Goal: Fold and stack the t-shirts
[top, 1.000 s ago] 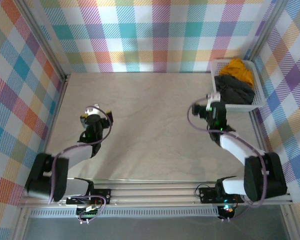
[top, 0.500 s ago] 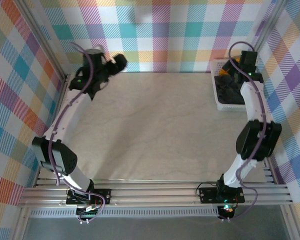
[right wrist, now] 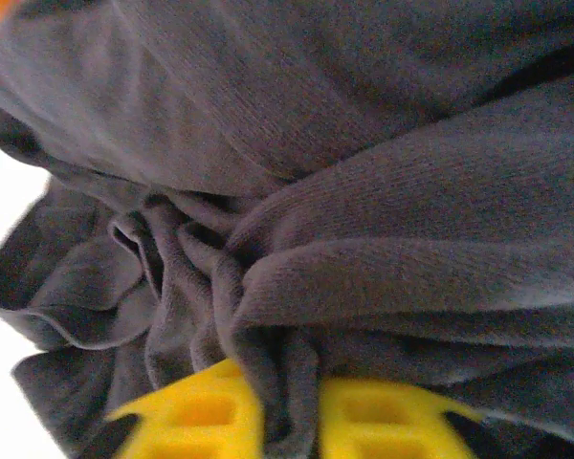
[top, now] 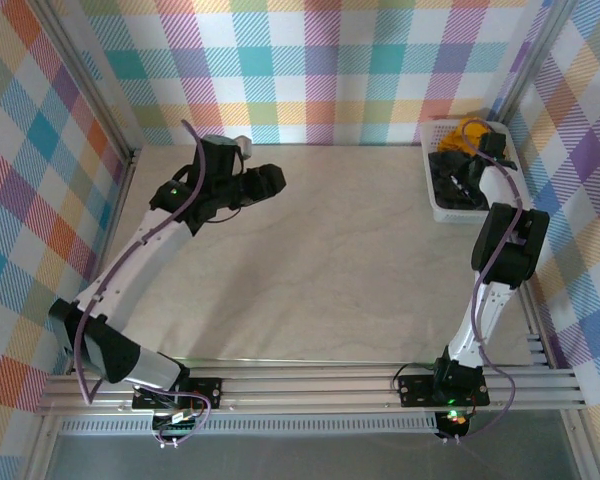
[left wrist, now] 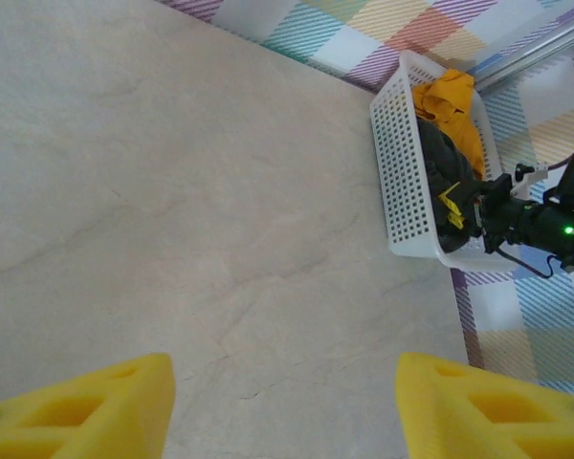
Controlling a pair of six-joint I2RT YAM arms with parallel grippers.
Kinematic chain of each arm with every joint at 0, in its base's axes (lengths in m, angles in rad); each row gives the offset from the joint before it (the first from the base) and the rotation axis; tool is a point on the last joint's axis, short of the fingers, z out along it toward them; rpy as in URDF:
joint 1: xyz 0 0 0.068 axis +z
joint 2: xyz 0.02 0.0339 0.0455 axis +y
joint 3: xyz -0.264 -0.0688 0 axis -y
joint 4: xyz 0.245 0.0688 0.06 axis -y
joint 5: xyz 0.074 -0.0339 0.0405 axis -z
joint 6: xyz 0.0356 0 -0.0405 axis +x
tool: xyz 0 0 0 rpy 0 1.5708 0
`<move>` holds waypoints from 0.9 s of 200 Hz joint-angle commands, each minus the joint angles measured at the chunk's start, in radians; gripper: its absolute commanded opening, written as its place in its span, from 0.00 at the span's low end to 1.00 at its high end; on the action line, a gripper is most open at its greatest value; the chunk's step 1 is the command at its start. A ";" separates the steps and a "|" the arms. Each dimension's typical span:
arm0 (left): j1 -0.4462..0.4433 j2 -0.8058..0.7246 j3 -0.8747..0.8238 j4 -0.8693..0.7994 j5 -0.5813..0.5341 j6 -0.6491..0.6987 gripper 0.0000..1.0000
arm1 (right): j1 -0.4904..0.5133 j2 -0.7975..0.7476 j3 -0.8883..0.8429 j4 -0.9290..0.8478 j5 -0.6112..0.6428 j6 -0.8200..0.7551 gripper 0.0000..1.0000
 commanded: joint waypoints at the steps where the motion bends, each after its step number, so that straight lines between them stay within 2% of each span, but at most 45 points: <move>1: -0.002 -0.033 -0.014 -0.034 -0.030 0.009 0.59 | 0.032 -0.167 -0.084 0.187 0.019 0.000 0.00; 39: -0.003 -0.020 -0.013 -0.037 -0.062 0.000 0.53 | 0.118 -0.447 -0.186 0.258 0.151 -0.037 0.00; 56: -0.003 -0.015 -0.004 -0.062 -0.134 -0.012 0.57 | 0.170 -0.556 -0.183 0.275 0.204 -0.070 0.00; 79: -0.001 -0.011 0.013 -0.108 -0.236 -0.018 0.58 | 0.237 -0.648 -0.075 0.276 0.229 -0.147 0.00; 112: -0.001 -0.009 0.033 -0.177 -0.376 -0.032 0.64 | 0.354 -0.664 0.157 0.242 0.180 -0.229 0.00; 134: 0.001 -0.016 0.055 -0.230 -0.493 -0.048 0.69 | 0.492 -0.658 0.214 0.206 0.192 -0.250 0.00; 163: 0.005 -0.050 0.078 -0.265 -0.593 -0.047 0.76 | 0.742 -0.665 0.070 0.175 0.265 -0.235 0.00; 180: 0.008 -0.077 0.077 -0.279 -0.635 -0.034 0.76 | 0.887 -0.631 -0.039 0.161 0.202 -0.194 0.24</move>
